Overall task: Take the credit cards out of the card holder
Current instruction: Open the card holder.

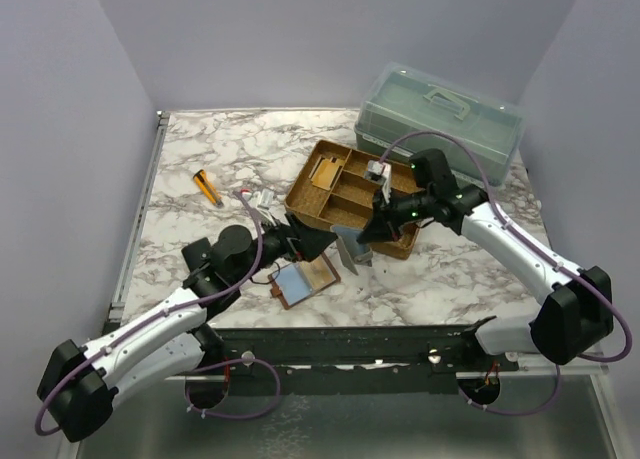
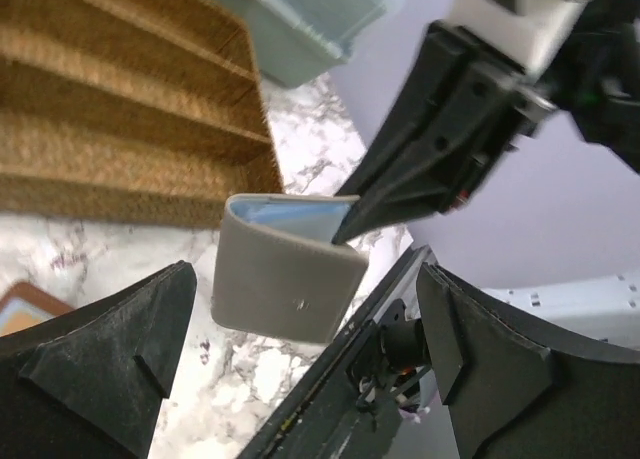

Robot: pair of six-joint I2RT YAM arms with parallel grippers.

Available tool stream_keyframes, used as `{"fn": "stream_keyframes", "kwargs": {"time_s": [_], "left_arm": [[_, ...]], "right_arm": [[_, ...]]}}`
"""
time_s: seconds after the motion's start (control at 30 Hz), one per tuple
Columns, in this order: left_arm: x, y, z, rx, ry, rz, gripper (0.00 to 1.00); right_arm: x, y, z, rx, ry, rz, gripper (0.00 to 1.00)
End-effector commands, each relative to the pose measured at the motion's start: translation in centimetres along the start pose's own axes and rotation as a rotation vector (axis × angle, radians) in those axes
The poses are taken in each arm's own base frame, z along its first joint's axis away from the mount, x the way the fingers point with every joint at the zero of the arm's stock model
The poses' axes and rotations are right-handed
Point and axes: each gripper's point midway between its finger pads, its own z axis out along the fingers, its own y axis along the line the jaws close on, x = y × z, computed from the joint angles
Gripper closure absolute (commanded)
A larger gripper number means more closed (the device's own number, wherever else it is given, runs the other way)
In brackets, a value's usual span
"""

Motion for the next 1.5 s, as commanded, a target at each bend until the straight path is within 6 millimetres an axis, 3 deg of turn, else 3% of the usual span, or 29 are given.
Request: {"fn": "stream_keyframes", "kwargs": {"time_s": [0.0,0.17,0.23,0.37,0.53,0.6,0.73,0.9,1.2,1.33,1.47], "left_arm": [[1.6,0.9,2.0,-0.186,0.011,-0.105,0.01],[4.5,4.0,2.5,-0.518,0.109,-0.037,0.01],[5.6,4.4,2.7,-0.543,0.136,-0.024,0.01],[6.5,4.6,2.9,-0.541,0.168,0.005,0.12],[7.1,6.1,1.8,-0.561,0.171,0.049,0.18],[7.3,6.4,1.7,-0.549,0.165,0.051,0.27],[7.5,6.5,1.4,-0.495,0.158,0.049,0.56],[8.2,6.9,0.6,-0.401,0.190,0.056,0.65],[11.0,9.1,1.9,-0.327,0.326,-0.093,0.58],[9.7,9.9,1.3,-0.355,0.293,-0.080,0.43],[7.2,9.1,-0.6,-0.340,0.207,-0.040,0.30]], "right_arm": [[1.1,-1.4,0.7,0.201,0.130,-0.009,1.00],[1.2,-1.8,0.6,0.237,0.146,0.021,1.00],[1.1,-1.5,0.7,0.224,0.137,0.028,1.00],[1.1,-1.1,0.9,0.201,0.131,0.031,1.00],[0.6,0.7,1.0,0.117,0.101,0.028,1.00],[0.6,1.7,1.1,0.060,0.093,0.029,1.00],[0.9,1.9,1.0,0.042,0.100,0.024,1.00],[2.5,0.1,0.7,0.130,0.147,0.022,1.00],[5.7,-1.8,0.8,0.199,0.245,0.053,1.00],[6.4,-3.0,0.8,0.248,0.261,0.070,1.00],[6.7,-2.4,1.2,0.194,0.246,0.097,1.00]]}}
